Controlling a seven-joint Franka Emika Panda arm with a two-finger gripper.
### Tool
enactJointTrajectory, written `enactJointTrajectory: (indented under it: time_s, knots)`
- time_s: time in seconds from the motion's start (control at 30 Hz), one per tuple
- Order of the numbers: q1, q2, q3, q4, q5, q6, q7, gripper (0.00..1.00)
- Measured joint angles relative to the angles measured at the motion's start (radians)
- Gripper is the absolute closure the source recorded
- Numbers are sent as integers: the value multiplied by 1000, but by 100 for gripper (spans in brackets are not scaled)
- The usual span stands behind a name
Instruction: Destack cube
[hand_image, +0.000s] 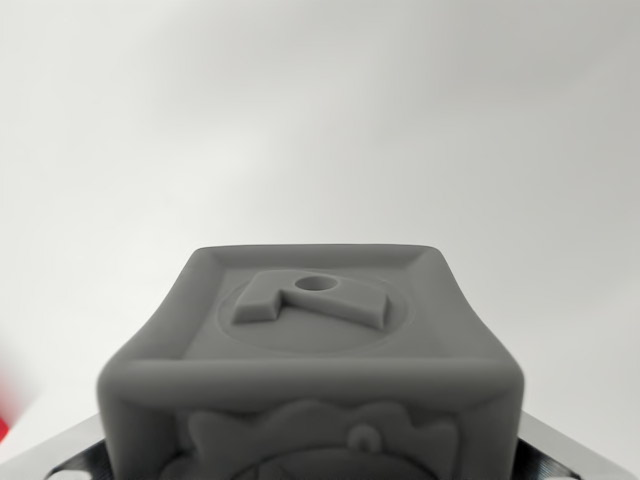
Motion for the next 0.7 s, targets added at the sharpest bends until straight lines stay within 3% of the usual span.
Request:
enactJointTrajectory:
  time_s: [0.3,0.7]
  knots:
    - [-24,13,-2,10,3,5,-1,100]
    - [-27,93,4,10,17,80,-10,100]
